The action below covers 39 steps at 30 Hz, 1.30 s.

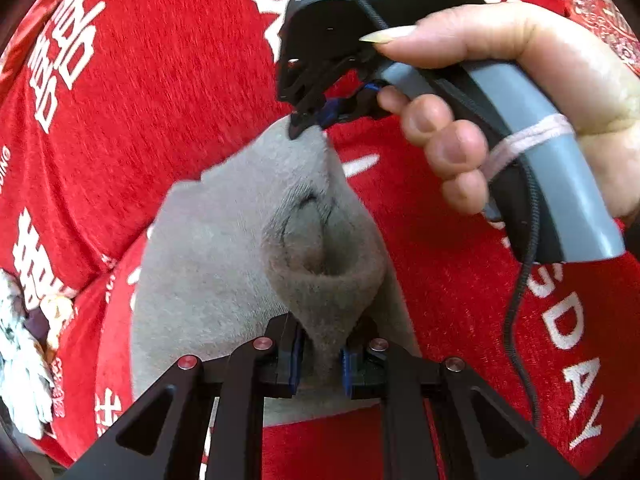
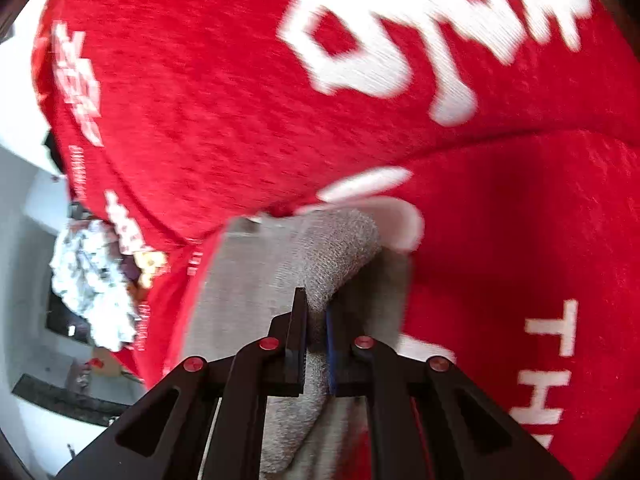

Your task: Fold small clothes

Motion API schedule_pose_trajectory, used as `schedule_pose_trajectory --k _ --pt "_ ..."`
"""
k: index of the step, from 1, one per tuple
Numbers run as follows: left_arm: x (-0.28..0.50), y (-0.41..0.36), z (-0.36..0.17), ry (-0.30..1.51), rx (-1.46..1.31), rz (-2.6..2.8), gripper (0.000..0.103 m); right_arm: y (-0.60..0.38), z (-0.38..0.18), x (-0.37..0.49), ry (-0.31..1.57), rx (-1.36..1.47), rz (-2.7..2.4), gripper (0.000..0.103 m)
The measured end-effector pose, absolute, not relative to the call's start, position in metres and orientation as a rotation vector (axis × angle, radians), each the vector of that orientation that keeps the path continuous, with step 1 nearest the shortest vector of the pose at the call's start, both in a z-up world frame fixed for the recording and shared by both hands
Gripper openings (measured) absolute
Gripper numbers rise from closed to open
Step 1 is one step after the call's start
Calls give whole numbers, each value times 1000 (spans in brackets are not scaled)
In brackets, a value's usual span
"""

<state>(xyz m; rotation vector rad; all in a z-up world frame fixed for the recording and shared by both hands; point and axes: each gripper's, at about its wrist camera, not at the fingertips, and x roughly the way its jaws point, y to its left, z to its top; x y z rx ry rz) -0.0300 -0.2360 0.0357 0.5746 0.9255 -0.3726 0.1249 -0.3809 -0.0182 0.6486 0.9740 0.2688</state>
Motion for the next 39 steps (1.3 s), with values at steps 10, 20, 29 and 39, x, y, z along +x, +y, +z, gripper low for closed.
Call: schedule_pose_trajectory --k 10,20,29,39 --pt "-28 -217 56 921 432 -431 78 -389 5 102 945 616 228 14" --pt "-36 -158 76 922 319 -494 78 -333 65 26 791 365 262 60" --pt "24 -42 61 1077 -72 -345 78 -263 45 -11 769 266 413 66" --pt "36 -59 13 1155 52 -309 82 -284 0 -41 859 304 242 61"
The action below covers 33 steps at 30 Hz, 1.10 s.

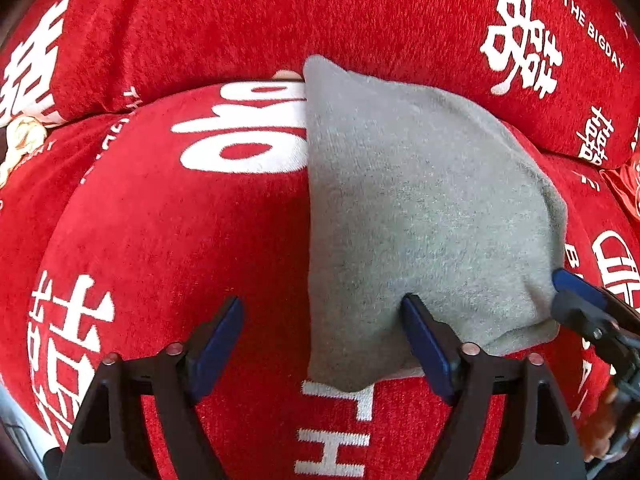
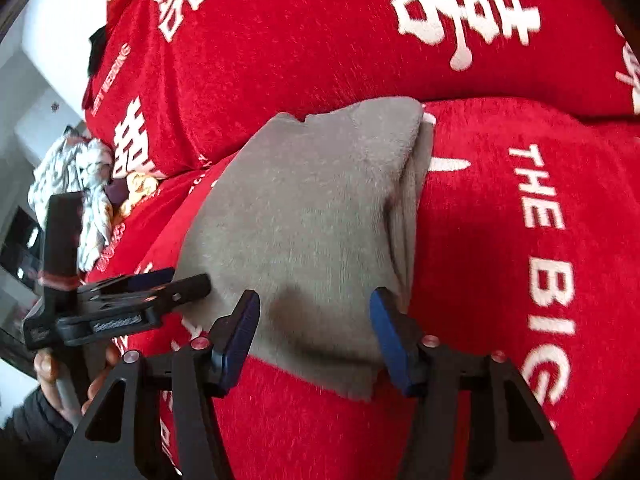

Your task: Fold small clothes

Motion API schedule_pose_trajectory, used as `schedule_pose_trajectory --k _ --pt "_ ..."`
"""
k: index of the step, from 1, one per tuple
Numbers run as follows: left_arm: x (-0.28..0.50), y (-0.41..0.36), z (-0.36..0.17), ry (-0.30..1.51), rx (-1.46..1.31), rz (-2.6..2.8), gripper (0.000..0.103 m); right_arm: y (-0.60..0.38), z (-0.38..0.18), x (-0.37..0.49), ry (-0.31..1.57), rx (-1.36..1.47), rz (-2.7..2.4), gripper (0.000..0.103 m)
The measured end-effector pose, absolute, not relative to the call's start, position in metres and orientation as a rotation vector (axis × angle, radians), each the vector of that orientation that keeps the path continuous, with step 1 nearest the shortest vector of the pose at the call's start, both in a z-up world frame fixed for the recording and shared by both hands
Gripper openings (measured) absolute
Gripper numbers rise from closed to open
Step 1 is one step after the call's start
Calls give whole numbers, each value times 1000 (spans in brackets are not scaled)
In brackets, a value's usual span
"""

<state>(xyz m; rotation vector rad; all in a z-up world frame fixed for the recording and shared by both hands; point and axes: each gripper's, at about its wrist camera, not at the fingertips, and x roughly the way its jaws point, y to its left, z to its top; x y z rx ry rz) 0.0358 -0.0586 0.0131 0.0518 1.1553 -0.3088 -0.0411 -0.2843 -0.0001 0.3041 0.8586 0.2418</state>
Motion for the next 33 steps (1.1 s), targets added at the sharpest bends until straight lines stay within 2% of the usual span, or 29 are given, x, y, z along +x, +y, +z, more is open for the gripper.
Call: schedule_pose_trajectory --k 3,5,11,18,23,26,29,33 --pt "41 -47 33 1146 -18 -372 82 -291 20 -50 828 288 219 67" --pt "55 -35 50 1119 -56 -388 82 -306 34 -53 777 320 175 80" --pt "106 -30 52 1214 -150 -464 82 -349 48 -31 772 472 94 81" --pt "139 -67 10 1370 -204 -518 82 -346 15 27 905 576 99 81" --pt "148 -73 -13 1406 -298 -562 82 -329 -18 60 1017 582 116 81" --pt "150 -76 -14 1374 -291 -590 82 -320 -23 70 997 552 114 80" --pt "153 -82 -14 1357 -271 -621 72 -310 -24 79 1007 533 123 74" --pt "154 -84 -12 1324 -245 -643 59 -307 -23 81 1000 525 148 51"
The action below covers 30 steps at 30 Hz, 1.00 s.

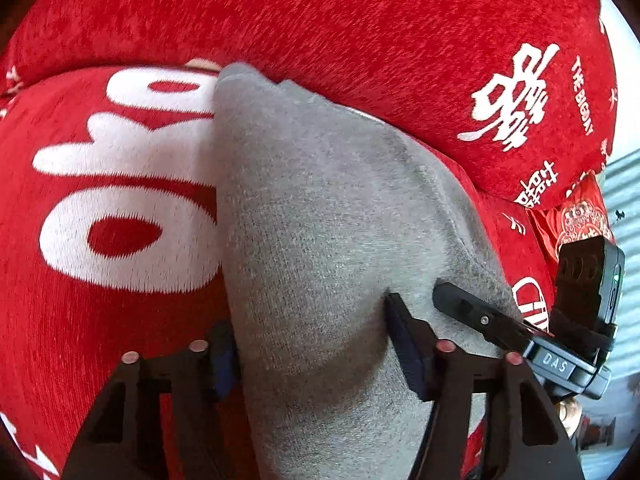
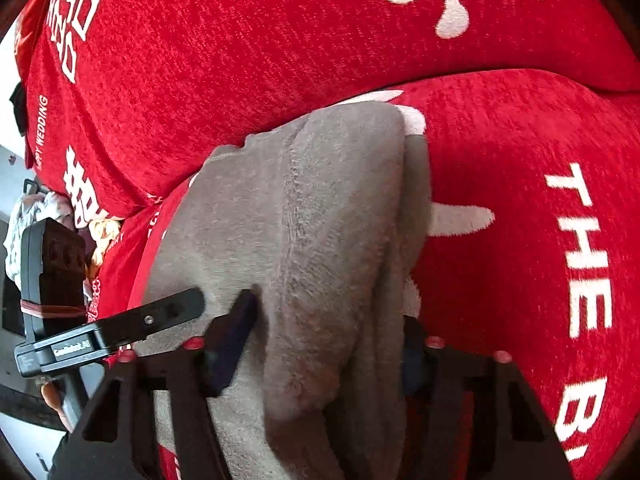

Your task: Fold small clothes

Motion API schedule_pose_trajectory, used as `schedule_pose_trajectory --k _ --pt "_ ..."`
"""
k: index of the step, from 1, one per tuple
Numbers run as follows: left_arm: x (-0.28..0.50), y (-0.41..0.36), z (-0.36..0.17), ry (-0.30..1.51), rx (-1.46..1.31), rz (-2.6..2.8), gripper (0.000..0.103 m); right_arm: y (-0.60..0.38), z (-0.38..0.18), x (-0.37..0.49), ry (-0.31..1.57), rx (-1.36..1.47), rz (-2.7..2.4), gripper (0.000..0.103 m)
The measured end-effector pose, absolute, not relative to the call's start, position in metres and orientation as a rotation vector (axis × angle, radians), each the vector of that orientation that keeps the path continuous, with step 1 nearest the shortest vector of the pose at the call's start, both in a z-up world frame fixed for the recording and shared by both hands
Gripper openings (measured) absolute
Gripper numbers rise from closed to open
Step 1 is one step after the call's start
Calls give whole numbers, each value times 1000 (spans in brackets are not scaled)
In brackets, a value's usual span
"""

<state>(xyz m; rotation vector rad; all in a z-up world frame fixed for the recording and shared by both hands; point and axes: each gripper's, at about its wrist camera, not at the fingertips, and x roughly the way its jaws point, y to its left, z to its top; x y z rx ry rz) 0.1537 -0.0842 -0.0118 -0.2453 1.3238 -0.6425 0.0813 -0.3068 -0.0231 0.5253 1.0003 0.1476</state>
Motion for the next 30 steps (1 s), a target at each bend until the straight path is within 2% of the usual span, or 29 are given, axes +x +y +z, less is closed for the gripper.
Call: schedule_pose_trajectory --k 3,9,30 --pt "147 -86 -4 1274 -209 -644 51 -305 -17 75 971 496 151 43" --pt "134 -90 12 1202 -129 -625 43 -287 2 62 915 384 112 40" --pt "55 -59 55 1119 -35 -612 42 -244 38 -17 859 287 128 39"
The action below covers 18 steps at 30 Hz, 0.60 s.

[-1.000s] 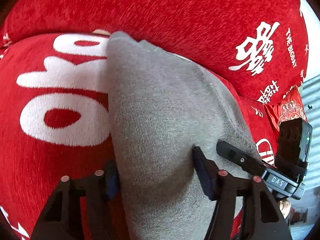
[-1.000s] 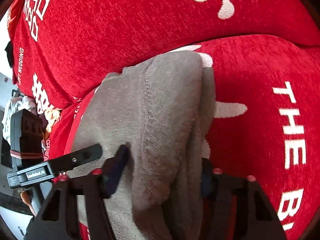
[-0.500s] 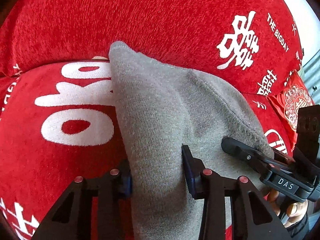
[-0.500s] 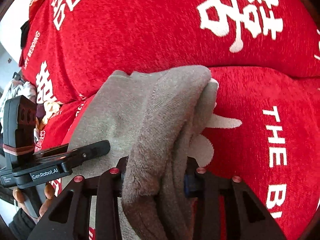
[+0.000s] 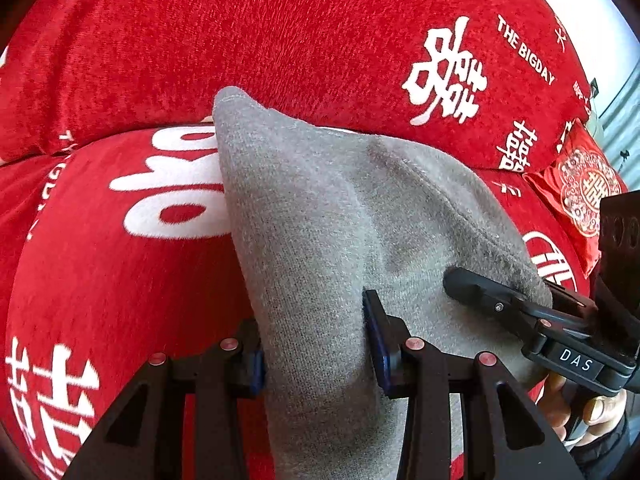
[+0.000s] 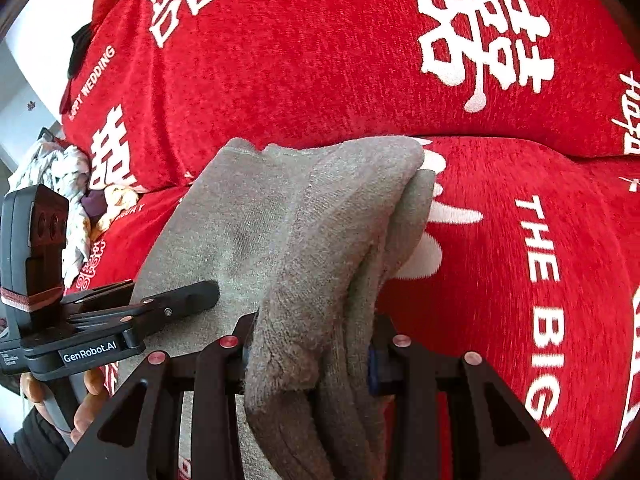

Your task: Fold small clothes

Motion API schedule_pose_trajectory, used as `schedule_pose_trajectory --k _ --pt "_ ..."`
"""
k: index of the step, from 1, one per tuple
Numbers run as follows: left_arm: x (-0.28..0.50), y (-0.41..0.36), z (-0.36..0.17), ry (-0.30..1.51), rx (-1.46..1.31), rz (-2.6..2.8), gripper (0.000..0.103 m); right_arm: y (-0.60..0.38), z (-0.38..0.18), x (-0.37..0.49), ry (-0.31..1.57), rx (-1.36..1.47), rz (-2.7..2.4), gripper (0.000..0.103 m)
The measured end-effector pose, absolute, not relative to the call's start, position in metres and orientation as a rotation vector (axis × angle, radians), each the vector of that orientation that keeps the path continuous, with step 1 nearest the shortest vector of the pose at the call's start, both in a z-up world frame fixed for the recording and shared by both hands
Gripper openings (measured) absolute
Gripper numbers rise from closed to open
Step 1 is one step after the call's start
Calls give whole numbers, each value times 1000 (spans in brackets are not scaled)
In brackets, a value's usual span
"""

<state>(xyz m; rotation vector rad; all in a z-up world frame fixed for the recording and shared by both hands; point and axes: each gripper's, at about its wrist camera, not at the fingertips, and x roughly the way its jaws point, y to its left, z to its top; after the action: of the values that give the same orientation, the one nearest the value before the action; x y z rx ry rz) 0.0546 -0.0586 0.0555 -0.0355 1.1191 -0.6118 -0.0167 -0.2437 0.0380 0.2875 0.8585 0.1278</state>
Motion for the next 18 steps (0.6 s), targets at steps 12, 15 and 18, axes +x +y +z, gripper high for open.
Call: schedule_pose_trajectory --k 12,15,18 --pt "-2 -32 63 1083 -2 -611 42 -215 38 -70 828 256 122 39" --pt "-13 -28 61 1075 8 -608 42 -209 35 -80 825 247 122 39" --pt "-22 -24 59 1071 14 -600 42 -202 31 -89 824 241 121 39"
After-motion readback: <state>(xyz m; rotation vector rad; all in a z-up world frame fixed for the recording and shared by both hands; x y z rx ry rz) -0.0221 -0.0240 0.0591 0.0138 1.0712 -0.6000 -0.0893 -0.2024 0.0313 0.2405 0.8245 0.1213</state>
